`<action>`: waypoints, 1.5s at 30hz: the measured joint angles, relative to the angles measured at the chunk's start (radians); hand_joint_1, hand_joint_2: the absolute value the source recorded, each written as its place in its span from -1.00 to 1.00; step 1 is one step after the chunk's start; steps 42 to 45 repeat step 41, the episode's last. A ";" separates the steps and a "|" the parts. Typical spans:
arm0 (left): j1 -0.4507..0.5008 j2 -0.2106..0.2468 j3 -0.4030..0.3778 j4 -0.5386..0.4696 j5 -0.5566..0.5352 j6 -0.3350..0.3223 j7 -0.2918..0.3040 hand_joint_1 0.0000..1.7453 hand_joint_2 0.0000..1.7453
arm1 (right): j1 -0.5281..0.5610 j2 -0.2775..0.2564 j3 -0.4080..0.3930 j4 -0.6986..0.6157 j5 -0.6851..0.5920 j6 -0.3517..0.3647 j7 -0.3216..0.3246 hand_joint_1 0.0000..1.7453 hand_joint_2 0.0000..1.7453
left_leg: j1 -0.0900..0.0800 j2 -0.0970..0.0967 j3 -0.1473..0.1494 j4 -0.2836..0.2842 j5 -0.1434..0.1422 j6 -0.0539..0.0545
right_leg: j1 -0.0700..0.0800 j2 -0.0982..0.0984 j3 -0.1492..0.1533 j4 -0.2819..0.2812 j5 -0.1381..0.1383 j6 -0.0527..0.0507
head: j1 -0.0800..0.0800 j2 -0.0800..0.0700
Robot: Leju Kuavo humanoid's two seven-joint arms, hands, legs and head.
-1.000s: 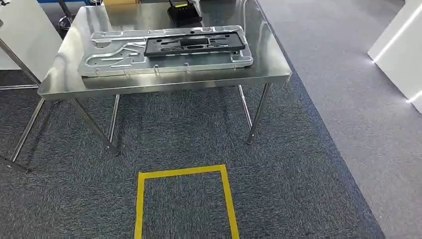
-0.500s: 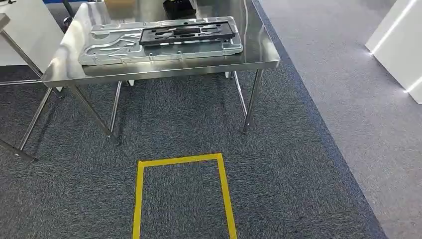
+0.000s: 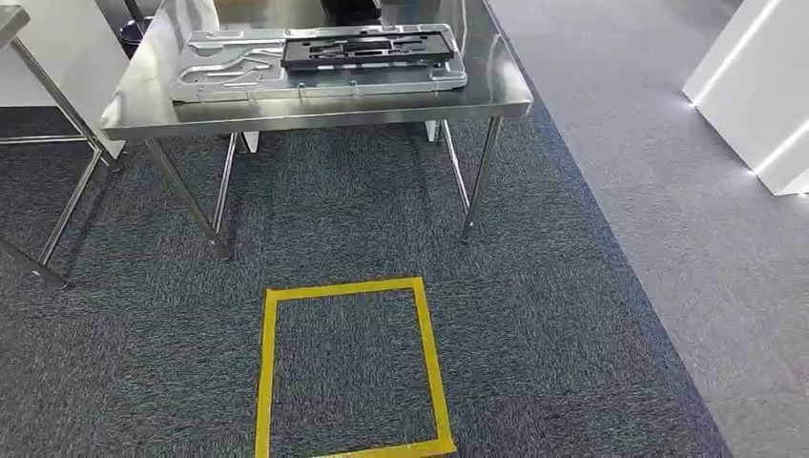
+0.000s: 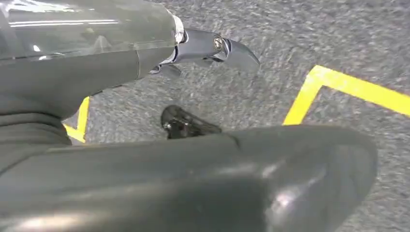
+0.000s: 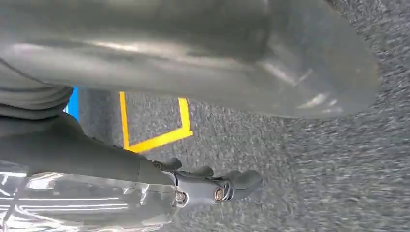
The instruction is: Take the parts from the cabinet and place them on the table.
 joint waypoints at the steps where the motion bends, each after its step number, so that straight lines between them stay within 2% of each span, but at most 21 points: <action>1: -0.001 -0.001 0.000 0.000 0.000 0.000 0.000 -1.00 -1.00 | -0.002 0.000 0.000 0.000 0.000 0.000 -0.001 -1.00 -1.00 | 0.000 0.000 -0.003 0.007 0.002 -0.002 | 0.002 0.000 0.066 -0.093 0.002 -0.006 | 0.000 0.000; 2: -0.002 -0.003 -0.001 0.001 0.000 0.000 0.000 -1.00 -1.00 | -0.004 -0.001 0.000 0.000 0.000 0.000 -0.001 -1.00 -1.00 | -0.006 0.000 -0.014 0.016 0.003 -0.007 | 0.007 0.000 0.106 -0.162 -0.026 -0.015 | 0.000 0.000; 5: -0.003 -0.003 -0.001 0.001 0.000 0.000 0.001 -1.00 -1.00 | -0.004 -0.001 0.000 0.000 0.000 0.000 -0.002 -1.00 -1.00 | -0.003 0.001 -0.018 0.019 0.012 -0.022 | 0.010 -0.001 0.092 -0.162 -0.025 -0.027 | 0.000 0.000; 7: -0.002 -0.001 -0.001 0.001 0.000 0.004 0.015 -1.00 -1.00 | -0.004 0.003 0.000 0.001 0.001 0.008 -0.002 -1.00 -1.00 | -0.003 -0.005 -0.026 0.032 0.003 -0.034 | -0.003 -0.006 0.092 -0.176 -0.009 -0.040 | 0.000 0.000; 10: -0.002 -0.001 -0.001 0.001 -0.001 0.012 0.047 -1.00 -1.00 | -0.004 0.002 0.000 0.001 0.002 0.019 0.005 -1.00 -1.00 | 0.007 -0.009 -0.111 0.234 -0.128 -0.051 | -0.003 -0.006 0.074 -0.175 0.001 -0.048 | 0.000 0.000; 11: -0.001 -0.001 -0.001 0.001 -0.001 0.015 0.054 -1.00 -1.00 | -0.004 0.002 0.000 0.001 0.002 0.025 0.007 -1.00 -1.00 | 0.011 -0.009 -0.145 0.315 -0.160 -0.056 | -0.003 -0.006 0.067 -0.172 0.004 -0.046 | 0.000 0.000; 12: 0.000 -0.001 -0.001 0.001 -0.001 0.016 0.057 -1.00 -1.00 | -0.003 0.002 0.000 0.001 0.002 0.032 0.008 -1.00 -1.00 | 0.014 -0.009 -0.159 0.356 -0.164 -0.059 | -0.004 -0.005 0.062 -0.168 0.005 -0.045 | 0.000 0.000; 14: 0.000 -0.001 -0.001 0.001 -0.001 0.018 0.062 -1.00 -1.00 | -0.003 0.002 0.000 0.001 0.002 0.038 0.010 -1.00 -1.00 | 0.020 -0.009 -0.110 0.273 -0.097 -0.062 | -0.006 -0.004 0.057 -0.158 0.003 -0.042 | 0.000 0.000; 16: -0.001 -0.001 -0.001 0.001 -0.001 0.018 0.062 -1.00 -1.00 | -0.004 0.002 0.000 0.001 0.002 0.042 0.010 -1.00 -1.00 | 0.024 -0.008 -0.010 0.086 -0.016 -0.061 | -0.007 -0.003 0.058 -0.150 -0.002 -0.035 | 0.000 0.000; 17: -0.001 -0.001 -0.001 0.001 -0.001 0.018 0.062 -1.00 -1.00 | -0.004 0.000 -0.001 0.001 0.002 0.045 0.010 -1.00 1.00 | 0.021 -0.010 0.023 0.038 -0.035 -0.058 | -0.005 -0.003 0.055 -0.148 -0.003 -0.029 | 0.000 0.000; 21: -0.001 -0.003 -0.001 0.001 -0.001 0.017 0.061 -1.00 -1.00 | -0.005 -0.003 -0.001 0.001 0.007 0.049 0.015 -1.00 1.00 | 0.016 -0.011 0.007 0.030 -0.028 -0.033 | -0.003 -0.002 0.049 -0.147 0.004 -0.004 | 0.000 0.000; 23: -0.002 -0.005 -0.001 0.001 -0.001 0.018 0.059 -1.00 -1.00 | -0.005 -0.007 -0.001 0.002 0.011 0.051 0.010 -1.00 1.00 | 0.018 -0.011 0.006 0.022 -0.020 -0.020 | -0.007 0.000 0.033 -0.109 -0.030 0.006 | 0.000 0.000; 24: -0.002 -0.005 -0.001 0.001 -0.001 0.018 0.060 -1.00 1.00 | -0.005 -0.007 -0.001 0.002 0.016 0.051 0.008 -1.00 1.00 | 0.011 -0.014 0.003 0.029 -0.024 -0.025 | -0.003 0.000 0.031 -0.116 -0.017 -0.025 | 0.000 0.000; 25: -0.001 -0.005 -0.001 0.001 -0.001 0.017 0.059 -1.00 1.00 | -0.005 -0.008 -0.001 0.002 0.020 0.050 0.008 -1.00 1.00 | 0.003 -0.012 0.001 0.035 -0.029 -0.020 | -0.005 -0.002 0.034 -0.132 0.005 -0.056 | -0.001 0.000; 26: -0.002 -0.005 -0.001 0.001 -0.001 0.017 0.058 -1.00 1.00 | -0.006 -0.010 -0.001 0.002 0.022 0.050 0.007 -1.00 -1.00 | 0.000 -0.012 -0.001 0.035 -0.027 -0.018 | -0.008 -0.001 0.033 -0.136 -0.004 -0.041 | -0.001 0.000; 27: -0.002 -0.005 -0.001 0.001 -0.001 0.017 0.057 -1.00 1.00 | -0.006 -0.010 -0.001 0.002 0.022 0.053 0.006 -1.00 -1.00 | 0.000 -0.011 -0.003 0.037 -0.028 -0.016 | -0.010 -0.003 0.033 -0.135 0.008 -0.018 | -0.002 0.000; 28: -0.003 -0.005 -0.001 0.001 -0.001 0.017 0.056 -1.00 1.00 | -0.006 -0.010 -0.001 0.002 0.022 0.055 0.003 -1.00 1.00 | 0.000 -0.011 -0.004 0.038 -0.027 -0.015 | -0.010 -0.002 0.033 -0.139 0.008 -0.014 | -0.001 0.000; 33: -0.002 -0.005 -0.003 0.001 -0.001 0.007 0.056 -1.00 1.00 | -0.005 -0.011 -0.005 0.002 0.019 0.064 -0.005 -1.00 1.00 | 0.000 -0.010 -0.006 0.038 -0.026 -0.013 | -0.011 -0.002 0.035 -0.143 0.012 -0.008 | -0.001 0.000; 40: 0.022 0.003 -0.129 -0.001 -0.001 0.009 0.091 -1.00 1.00 | 0.013 -0.017 0.068 -0.006 -0.070 0.064 -0.005 -1.00 1.00 | 0.000 -0.010 -0.007 0.039 -0.026 -0.013 | -0.010 -0.002 0.033 -0.143 0.012 0.000 | -0.001 0.000; 41: 0.027 0.006 -0.150 -0.002 -0.001 0.010 0.097 -1.00 -1.00 | 0.017 -0.018 0.082 -0.009 -0.084 0.064 -0.005 -1.00 1.00 | 0.000 -0.010 -0.007 0.039 -0.026 -0.013 | -0.010 -0.003 0.033 -0.143 0.012 0.000 | -0.001 0.000; 45: 0.027 0.006 -0.150 -0.002 -0.001 0.010 0.097 -1.00 -1.00 | 0.017 -0.018 0.082 -0.009 -0.084 0.064 -0.005 -1.00 1.00 | 0.000 -0.010 -0.007 0.039 -0.026 -0.013 | -0.010 -0.003 0.033 -0.143 0.012 0.000 | -0.001 0.000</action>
